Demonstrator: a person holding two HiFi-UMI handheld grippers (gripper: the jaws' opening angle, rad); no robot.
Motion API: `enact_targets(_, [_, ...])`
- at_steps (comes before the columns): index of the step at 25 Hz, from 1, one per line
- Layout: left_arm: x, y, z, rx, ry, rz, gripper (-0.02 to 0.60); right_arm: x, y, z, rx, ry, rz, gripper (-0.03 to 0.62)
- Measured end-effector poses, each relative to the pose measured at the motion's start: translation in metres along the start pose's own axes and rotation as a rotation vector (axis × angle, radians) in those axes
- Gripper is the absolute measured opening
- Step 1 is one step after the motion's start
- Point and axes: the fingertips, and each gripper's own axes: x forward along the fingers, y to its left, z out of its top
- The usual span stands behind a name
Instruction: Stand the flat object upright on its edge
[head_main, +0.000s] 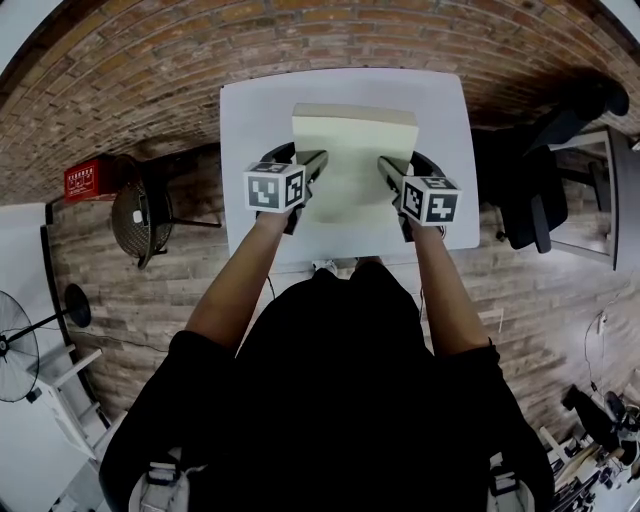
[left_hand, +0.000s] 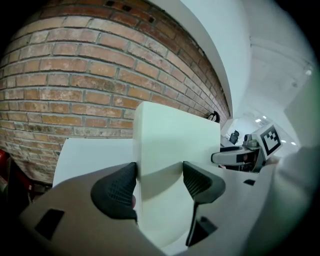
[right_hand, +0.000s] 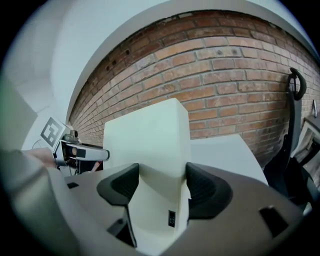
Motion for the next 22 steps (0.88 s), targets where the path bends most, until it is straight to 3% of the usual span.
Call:
enact_targets(7, [-0.012,-0.009,0.028,0.111,-0.106,-0.006,0.305,-0.012,0.005,0.021,-0.037,-0.115,-0.003,0.302])
enact_targets(22, [-0.042,-0.022,0.067,0.222,-0.316,-0.013,0.304,-0.039,0.018,0.061,-0.141,-0.336,-0.004,0.301])
